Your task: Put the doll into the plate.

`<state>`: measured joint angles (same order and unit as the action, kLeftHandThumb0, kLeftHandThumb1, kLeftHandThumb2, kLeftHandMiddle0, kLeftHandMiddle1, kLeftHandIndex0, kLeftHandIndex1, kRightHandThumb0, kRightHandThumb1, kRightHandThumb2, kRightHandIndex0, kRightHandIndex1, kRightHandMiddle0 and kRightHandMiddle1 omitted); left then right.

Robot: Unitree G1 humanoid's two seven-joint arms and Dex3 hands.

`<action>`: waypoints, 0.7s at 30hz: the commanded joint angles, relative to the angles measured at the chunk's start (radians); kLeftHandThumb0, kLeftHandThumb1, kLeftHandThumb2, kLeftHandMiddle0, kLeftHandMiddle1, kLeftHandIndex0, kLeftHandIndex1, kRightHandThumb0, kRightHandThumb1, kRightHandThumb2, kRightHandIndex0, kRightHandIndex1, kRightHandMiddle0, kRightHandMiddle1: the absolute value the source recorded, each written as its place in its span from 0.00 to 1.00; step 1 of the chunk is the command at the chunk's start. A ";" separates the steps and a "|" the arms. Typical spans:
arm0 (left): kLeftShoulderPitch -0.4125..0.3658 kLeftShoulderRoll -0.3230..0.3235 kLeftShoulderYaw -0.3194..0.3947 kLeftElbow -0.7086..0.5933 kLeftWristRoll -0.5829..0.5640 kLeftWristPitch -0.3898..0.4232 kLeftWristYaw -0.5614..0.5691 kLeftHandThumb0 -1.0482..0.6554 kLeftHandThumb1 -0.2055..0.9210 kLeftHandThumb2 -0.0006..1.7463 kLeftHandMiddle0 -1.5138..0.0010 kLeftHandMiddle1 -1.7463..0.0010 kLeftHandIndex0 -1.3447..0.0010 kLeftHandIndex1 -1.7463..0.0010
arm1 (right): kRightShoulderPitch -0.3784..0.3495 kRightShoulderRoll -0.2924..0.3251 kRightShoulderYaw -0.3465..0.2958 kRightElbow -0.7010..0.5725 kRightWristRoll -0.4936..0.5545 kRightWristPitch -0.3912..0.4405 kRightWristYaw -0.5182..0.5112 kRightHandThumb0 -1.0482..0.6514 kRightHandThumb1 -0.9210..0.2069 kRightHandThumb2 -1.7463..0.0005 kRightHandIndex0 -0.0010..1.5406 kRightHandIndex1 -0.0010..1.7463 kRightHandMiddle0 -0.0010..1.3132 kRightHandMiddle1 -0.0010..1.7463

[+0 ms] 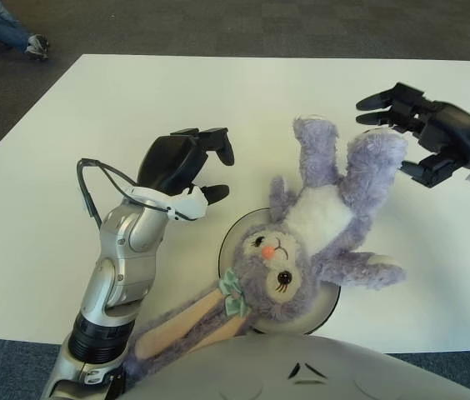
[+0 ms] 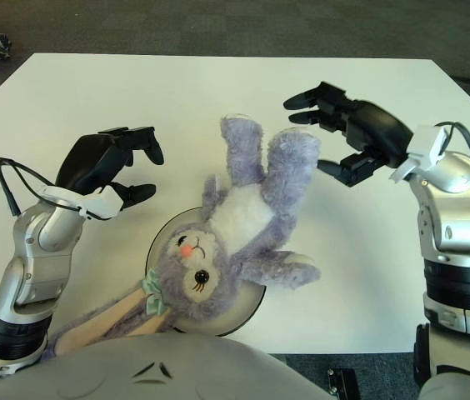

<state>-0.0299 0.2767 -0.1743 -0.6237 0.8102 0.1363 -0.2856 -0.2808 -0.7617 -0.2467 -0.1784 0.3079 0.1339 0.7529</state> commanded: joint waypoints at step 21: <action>-0.052 -0.080 0.073 0.234 -0.181 -0.121 0.261 0.61 0.30 0.83 0.51 0.00 0.50 0.15 | -0.085 0.080 -0.035 -0.065 0.050 0.174 -0.170 0.33 0.28 0.48 0.07 0.30 0.00 0.59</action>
<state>-0.0448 0.2322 -0.1346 -0.4607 0.6784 0.0196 -0.0857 -0.3695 -0.6886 -0.2621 -0.2455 0.3426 0.2931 0.6030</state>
